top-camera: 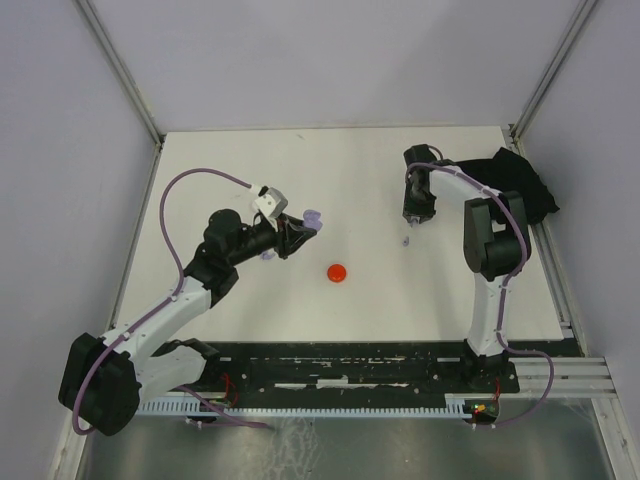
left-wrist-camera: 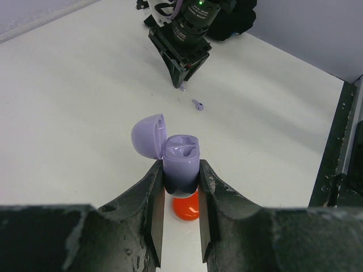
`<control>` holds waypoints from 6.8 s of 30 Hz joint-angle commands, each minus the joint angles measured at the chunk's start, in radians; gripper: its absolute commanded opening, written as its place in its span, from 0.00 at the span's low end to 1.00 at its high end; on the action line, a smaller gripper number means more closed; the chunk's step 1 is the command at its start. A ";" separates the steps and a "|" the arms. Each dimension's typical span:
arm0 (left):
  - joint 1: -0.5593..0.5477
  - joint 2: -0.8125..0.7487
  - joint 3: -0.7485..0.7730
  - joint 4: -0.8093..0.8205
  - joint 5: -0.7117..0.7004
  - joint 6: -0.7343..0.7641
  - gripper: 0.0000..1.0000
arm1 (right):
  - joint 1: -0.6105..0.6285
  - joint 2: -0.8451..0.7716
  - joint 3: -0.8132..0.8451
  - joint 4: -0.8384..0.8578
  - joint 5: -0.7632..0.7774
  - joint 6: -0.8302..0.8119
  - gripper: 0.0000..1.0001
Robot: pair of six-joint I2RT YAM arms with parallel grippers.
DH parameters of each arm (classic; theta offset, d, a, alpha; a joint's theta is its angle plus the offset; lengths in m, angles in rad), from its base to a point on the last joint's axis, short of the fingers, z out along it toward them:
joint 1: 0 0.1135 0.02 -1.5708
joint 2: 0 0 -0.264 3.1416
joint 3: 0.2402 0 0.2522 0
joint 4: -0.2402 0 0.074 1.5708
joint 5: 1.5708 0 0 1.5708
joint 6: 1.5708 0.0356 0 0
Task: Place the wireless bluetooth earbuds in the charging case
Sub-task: Pick up the earbud from the center of the board, then place the earbud in the charging case, then adjust the earbud with the charging case.
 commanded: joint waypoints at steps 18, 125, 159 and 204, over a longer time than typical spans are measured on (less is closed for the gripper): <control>-0.008 -0.005 -0.005 0.102 -0.001 -0.005 0.03 | 0.015 -0.167 -0.094 0.053 -0.036 0.014 0.23; -0.010 -0.078 -0.096 0.565 0.118 -0.178 0.03 | 0.576 -0.984 -0.506 0.804 -0.358 0.029 0.51; -0.011 -0.086 -0.063 0.336 0.191 0.106 0.03 | 0.577 -0.716 -0.051 0.131 -0.387 0.262 0.38; -0.007 -0.084 -0.087 0.364 0.256 0.064 0.03 | 0.546 -0.781 -0.098 0.185 -0.455 0.092 0.14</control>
